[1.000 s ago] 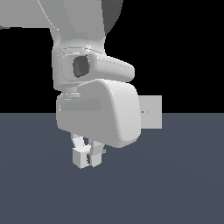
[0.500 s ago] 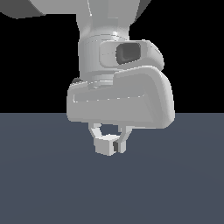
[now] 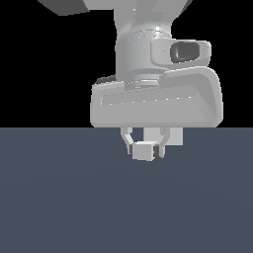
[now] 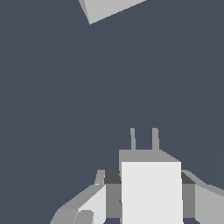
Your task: Plug the charger into the wall socket.
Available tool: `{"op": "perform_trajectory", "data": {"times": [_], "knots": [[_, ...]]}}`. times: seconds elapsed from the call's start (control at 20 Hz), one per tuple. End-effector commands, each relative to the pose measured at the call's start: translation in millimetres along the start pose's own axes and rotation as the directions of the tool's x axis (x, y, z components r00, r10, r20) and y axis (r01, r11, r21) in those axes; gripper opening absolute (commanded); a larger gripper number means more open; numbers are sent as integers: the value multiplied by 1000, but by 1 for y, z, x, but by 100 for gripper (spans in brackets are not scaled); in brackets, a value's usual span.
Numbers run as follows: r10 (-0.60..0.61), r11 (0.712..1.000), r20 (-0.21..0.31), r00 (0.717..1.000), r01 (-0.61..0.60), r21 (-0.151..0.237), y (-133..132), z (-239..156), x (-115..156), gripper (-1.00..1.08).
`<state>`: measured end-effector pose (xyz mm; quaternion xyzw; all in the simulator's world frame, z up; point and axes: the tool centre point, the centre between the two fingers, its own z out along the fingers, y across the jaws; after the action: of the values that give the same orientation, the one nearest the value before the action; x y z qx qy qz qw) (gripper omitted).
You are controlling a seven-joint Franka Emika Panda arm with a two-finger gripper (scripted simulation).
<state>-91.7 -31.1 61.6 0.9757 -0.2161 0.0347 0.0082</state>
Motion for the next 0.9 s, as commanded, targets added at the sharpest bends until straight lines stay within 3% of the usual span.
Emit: {"op": "perform_trajectory", "data": {"times": [0.0, 0.35, 0.85], "knots": [[-49, 999, 0, 999, 49, 3, 6, -4, 7, -100], [-182, 983, -1, 983, 182, 13, 21, -15, 29, -100], [-345, 938, -3, 938, 345, 25, 35, -28, 60, -100]]}}
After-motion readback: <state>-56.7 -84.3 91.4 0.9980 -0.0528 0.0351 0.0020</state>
